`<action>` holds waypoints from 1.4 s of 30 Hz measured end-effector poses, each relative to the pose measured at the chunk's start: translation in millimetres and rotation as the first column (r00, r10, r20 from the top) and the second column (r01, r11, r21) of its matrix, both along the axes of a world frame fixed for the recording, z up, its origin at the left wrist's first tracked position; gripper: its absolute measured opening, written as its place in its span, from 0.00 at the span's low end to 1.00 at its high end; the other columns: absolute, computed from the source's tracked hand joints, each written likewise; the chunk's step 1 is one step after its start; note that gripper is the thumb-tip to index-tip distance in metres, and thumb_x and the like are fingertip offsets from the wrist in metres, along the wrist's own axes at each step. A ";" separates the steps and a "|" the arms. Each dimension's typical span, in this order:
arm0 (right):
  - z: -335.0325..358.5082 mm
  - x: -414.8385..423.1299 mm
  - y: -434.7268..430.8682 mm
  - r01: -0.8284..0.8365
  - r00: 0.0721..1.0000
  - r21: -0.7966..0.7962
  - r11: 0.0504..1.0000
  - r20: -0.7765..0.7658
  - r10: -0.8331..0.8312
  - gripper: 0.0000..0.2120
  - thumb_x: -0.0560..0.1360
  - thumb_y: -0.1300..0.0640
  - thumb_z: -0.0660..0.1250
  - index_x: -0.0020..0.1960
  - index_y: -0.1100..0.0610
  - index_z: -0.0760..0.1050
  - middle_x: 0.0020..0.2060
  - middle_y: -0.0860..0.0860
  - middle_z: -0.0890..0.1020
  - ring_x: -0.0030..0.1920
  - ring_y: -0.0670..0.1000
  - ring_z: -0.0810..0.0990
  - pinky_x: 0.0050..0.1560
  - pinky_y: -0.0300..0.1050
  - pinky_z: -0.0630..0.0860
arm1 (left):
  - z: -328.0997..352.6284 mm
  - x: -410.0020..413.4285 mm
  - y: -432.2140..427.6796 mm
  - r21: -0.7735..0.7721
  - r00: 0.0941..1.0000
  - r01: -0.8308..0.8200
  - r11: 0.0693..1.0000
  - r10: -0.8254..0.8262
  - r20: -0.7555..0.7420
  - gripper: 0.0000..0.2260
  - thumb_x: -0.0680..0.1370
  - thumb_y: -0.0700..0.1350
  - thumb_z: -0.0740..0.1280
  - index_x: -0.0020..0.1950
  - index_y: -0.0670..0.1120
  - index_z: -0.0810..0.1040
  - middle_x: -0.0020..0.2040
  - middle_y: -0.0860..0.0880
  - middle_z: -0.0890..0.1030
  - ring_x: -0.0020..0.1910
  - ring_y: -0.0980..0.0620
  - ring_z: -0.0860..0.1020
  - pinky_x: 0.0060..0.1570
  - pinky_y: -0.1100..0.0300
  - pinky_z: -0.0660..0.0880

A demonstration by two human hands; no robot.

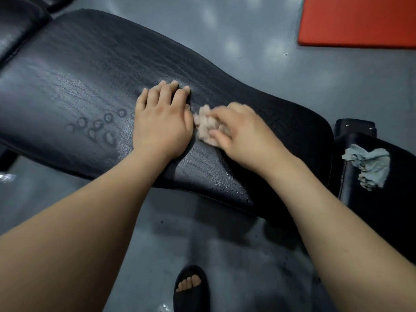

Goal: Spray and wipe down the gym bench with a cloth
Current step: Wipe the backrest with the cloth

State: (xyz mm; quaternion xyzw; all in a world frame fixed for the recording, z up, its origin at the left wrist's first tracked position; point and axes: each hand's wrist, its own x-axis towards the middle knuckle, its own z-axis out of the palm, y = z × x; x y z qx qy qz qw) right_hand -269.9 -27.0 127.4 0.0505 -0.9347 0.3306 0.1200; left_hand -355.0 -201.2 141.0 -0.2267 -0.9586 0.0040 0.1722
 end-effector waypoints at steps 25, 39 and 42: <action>5.5 -94.9 23.9 0.210 0.978 -0.021 0.977 0.017 -0.210 0.16 0.76 0.59 0.61 0.61 0.54 0.79 0.48 0.56 0.71 0.45 0.61 0.76 0.51 0.54 0.77 | -0.3 1.8 2.4 -0.006 1.000 -0.002 1.000 0.002 -0.005 0.20 0.82 0.52 0.55 0.72 0.52 0.73 0.72 0.48 0.72 0.73 0.43 0.67 0.75 0.44 0.59; 11.0 -70.6 37.8 0.342 0.929 0.204 0.917 0.074 -0.363 0.16 0.82 0.50 0.56 0.63 0.58 0.73 0.52 0.62 0.81 0.52 0.64 0.79 0.42 0.50 0.67 | -0.5 1.0 2.5 -0.014 1.000 -0.013 1.000 0.013 0.005 0.20 0.81 0.53 0.55 0.72 0.53 0.73 0.72 0.49 0.72 0.73 0.43 0.67 0.75 0.43 0.60; 8.0 -64.3 32.8 0.298 0.940 0.275 0.914 0.081 -0.331 0.18 0.82 0.45 0.54 0.61 0.52 0.78 0.56 0.57 0.77 0.59 0.62 0.75 0.50 0.48 0.70 | -0.2 1.2 2.4 -0.017 1.000 -0.011 1.000 0.011 -0.004 0.20 0.81 0.52 0.55 0.72 0.53 0.73 0.72 0.49 0.73 0.72 0.42 0.67 0.74 0.43 0.61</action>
